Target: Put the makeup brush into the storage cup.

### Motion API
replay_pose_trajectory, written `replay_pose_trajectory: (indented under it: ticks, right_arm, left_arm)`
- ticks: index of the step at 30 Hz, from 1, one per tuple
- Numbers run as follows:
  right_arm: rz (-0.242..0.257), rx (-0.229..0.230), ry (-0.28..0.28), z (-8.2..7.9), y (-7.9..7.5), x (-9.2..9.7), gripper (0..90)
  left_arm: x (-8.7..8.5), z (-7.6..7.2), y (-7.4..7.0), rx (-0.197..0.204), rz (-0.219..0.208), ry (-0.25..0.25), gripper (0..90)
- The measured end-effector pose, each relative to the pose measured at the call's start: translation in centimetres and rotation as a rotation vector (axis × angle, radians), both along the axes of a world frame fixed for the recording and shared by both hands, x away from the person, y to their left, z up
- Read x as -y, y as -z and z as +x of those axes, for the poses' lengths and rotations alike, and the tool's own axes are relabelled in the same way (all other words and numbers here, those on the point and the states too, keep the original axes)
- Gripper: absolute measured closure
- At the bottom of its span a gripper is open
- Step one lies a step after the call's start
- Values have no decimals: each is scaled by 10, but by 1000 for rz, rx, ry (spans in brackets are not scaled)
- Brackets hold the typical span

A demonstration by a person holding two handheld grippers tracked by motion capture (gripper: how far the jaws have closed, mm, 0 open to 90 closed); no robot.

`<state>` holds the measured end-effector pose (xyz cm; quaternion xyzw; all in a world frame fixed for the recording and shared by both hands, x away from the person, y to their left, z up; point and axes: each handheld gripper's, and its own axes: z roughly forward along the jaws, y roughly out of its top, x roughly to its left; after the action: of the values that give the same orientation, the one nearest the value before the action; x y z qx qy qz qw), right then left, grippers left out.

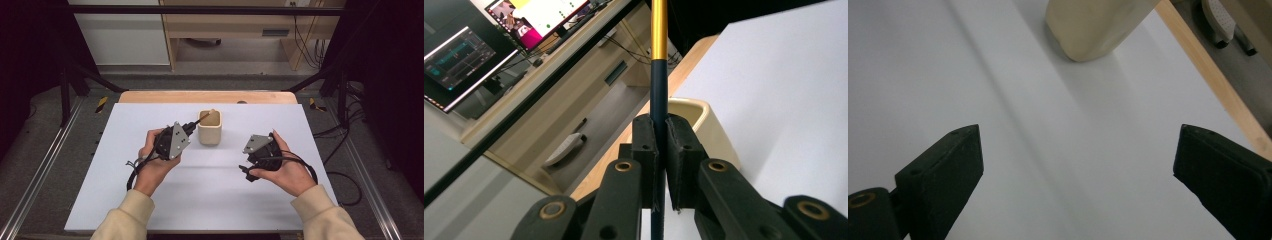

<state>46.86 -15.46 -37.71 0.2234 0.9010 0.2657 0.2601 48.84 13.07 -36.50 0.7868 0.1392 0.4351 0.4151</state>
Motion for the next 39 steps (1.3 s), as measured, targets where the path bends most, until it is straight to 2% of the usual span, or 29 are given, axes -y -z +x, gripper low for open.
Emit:
replay_pose_trajectory:
  ticks: [1, 2, 3, 4, 5, 6, 8, 9, 14, 19, 22, 23, 24, 25, 26, 29, 32, 36, 37, 38, 39]
  right_arm:
    - [18, -4, 2, -1, 4, 2, 64]
    - [18, -4, 2, -1, 4, 2, 64]
    - [43, -21, 15, -4, 12, 6, 70]
    - [46, -18, 15, -5, 16, 8, 71]
    - [46, -18, 15, -5, 16, 8, 71]
    - [69, -22, 28, -6, 22, 12, 74]
    - [76, -11, 30, -7, 24, 13, 78]
    - [105, -5, 41, -8, 28, 17, 82]
    - [144, 14, 62, -9, 37, 25, 89]
    - [227, 42, 101, -13, 47, 38, 93]
    - [243, 48, 118, -15, 51, 42, 95]
    - [255, 52, 127, -17, 55, 45, 98]
    - [255, 52, 127, -17, 55, 45, 98]
    - [264, 54, 134, -19, 59, 48, 102]
    - [264, 54, 134, -19, 59, 48, 102]
    - [293, 71, 154, -24, 65, 54, 107]
    - [322, 82, 169, -27, 69, 57, 109]
    - [332, 92, 173, -28, 72, 59, 109]
    - [345, 95, 177, -29, 74, 60, 109]
    - [345, 95, 177, -29, 74, 60, 109]
    - [353, 106, 179, -29, 75, 62, 109]
  left_arm:
    - [-1, 1, -1, -2, -19, -1, 834]
    - [-1, 1, -1, -2, -19, -1, 834]
    - [-1, 2, -2, -6, -25, 0, 834]
    - [-1, 4, -2, -14, -42, 1, 835]
    - [-1, 4, -2, -14, -42, 1, 835]
    - [0, 5, -3, -19, -56, 5, 835]
    - [0, 6, -3, -20, -60, 4, 834]
    - [1, 7, -4, -22, -67, 6, 835]
    - [3, 11, -6, -27, -93, 11, 834]
    - [7, 16, -9, -31, -111, 21, 834]
    - [8, 18, -9, -31, -118, 25, 834]
    - [8, 20, -7, -48, -147, 27, 834]
    - [8, 20, -7, -48, -147, 27, 835]
    - [8, 22, -7, -58, -173, 30, 834]
    - [8, 22, -7, -58, -173, 30, 834]
    - [7, 26, -7, -75, -218, 34, 835]
    - [6, 29, -7, -87, -240, 32, 835]
    - [6, 36, -5, -99, -261, 30, 835]
    - [7, 38, -4, -104, -292, 41, 834]
    - [7, 38, -4, -104, -292, 41, 834]
    - [8, 40, -2, -118, -327, 51, 834]
